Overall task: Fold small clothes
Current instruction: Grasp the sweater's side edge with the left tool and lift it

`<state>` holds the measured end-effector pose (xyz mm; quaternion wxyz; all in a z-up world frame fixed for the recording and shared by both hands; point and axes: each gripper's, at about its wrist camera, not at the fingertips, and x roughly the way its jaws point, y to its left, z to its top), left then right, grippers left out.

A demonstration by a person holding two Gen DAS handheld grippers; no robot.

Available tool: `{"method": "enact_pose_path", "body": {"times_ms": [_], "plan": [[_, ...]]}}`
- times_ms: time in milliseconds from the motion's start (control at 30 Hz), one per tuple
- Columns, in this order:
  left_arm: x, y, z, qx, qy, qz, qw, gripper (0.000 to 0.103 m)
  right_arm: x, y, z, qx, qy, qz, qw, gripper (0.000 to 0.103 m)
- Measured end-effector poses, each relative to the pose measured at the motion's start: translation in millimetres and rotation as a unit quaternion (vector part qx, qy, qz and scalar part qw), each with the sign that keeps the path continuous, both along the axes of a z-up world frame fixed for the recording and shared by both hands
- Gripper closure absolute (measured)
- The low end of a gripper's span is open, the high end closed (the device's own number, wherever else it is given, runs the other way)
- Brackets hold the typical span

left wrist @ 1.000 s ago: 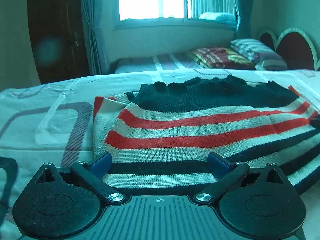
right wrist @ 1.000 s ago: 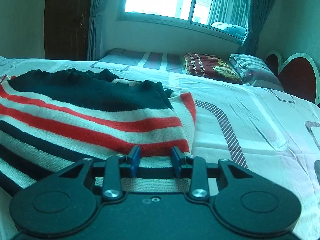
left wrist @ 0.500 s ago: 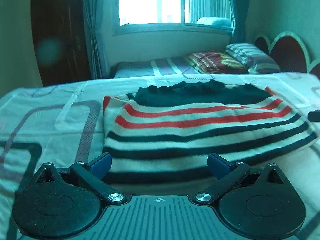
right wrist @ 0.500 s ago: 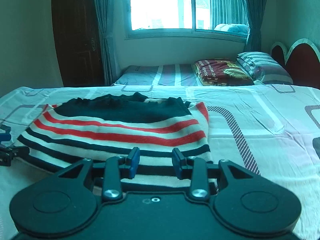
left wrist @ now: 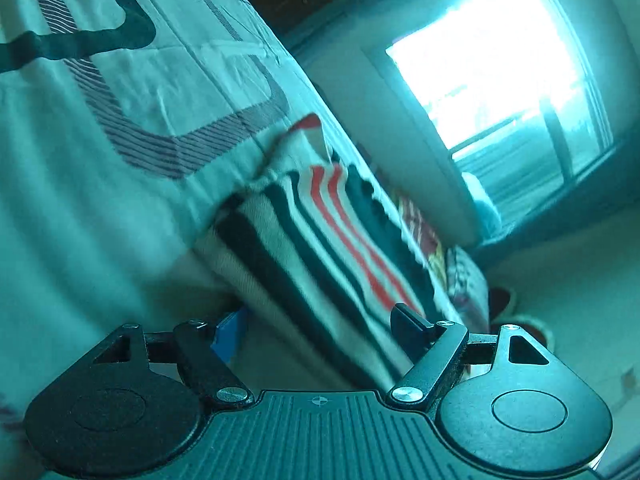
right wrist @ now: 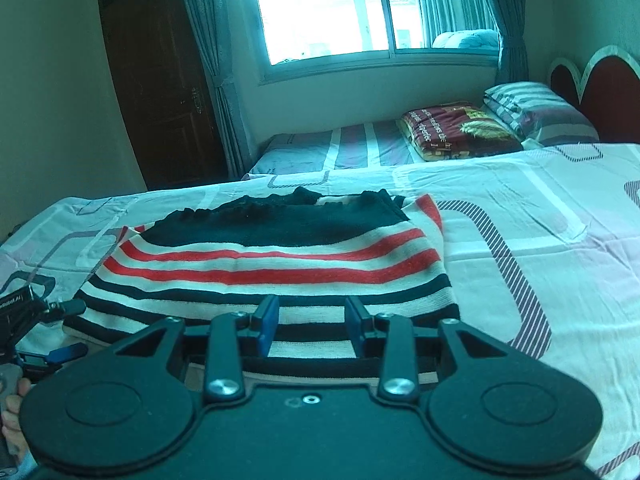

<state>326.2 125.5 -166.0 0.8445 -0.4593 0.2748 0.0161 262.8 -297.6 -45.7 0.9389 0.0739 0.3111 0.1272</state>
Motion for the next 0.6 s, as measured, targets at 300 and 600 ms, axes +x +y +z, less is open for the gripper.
{"method": "enact_pose_path", "body": {"times_ms": [300,600], "plan": [[45.8,1.1,-1.2,0.003,-0.023,0.020,0.9995,0.025,40.3,15.6,-17.8,0.034,0.015,0.011,0.999,0.071],[62.7,18.1,-13.1,-0.017,0.003,0.034,0.9993,0.077,73.3,58.9,-34.5,0.022,0.016,0.058,0.998,0.092]]}}
